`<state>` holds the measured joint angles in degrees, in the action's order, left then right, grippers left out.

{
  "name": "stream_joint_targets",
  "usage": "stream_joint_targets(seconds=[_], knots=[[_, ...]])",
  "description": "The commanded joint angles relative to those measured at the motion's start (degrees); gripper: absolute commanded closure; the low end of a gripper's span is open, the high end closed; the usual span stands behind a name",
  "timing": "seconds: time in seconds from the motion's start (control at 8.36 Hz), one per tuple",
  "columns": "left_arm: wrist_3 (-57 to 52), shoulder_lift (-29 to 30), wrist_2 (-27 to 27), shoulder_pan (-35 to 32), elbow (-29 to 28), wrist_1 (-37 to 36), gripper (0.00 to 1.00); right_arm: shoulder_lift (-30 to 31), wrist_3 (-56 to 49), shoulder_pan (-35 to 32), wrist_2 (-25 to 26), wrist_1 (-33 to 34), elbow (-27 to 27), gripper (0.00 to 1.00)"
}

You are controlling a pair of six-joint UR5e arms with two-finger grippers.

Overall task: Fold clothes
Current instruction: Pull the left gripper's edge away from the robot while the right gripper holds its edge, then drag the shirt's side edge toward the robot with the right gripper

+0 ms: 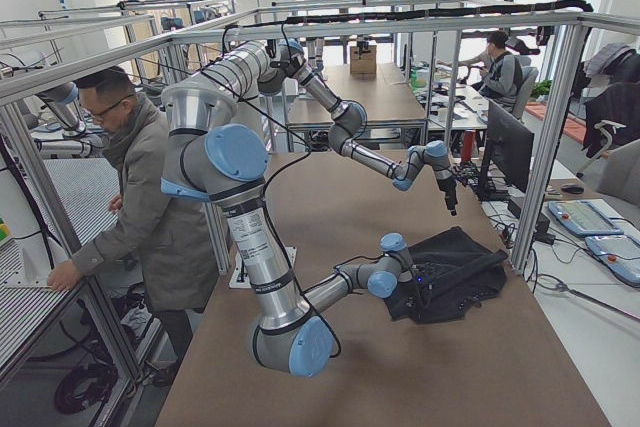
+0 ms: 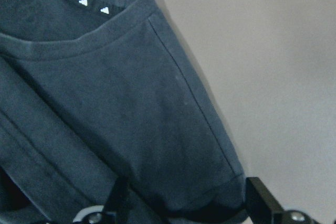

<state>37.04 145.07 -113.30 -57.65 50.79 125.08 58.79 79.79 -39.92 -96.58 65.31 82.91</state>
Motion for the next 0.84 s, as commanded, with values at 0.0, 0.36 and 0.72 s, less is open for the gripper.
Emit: stream_joint_targets(seconds=[0.0,0.36,0.72], knots=[[0.0,-0.1,0.0,0.2,0.0,-0.1,0.00,1.0,0.9,0.6,0.0,-0.1,0.4,0.38],[0.0,-0.2,0.0,0.2,0.0,-0.2,0.00,1.3,1.0,0.7,-0.3,0.3,1.9,0.95],[0.0,-0.2,0.0,0.2,-0.1,-0.3,0.00,3.5,1.4,3.1,-0.4,2.5,8.3,1.00]])
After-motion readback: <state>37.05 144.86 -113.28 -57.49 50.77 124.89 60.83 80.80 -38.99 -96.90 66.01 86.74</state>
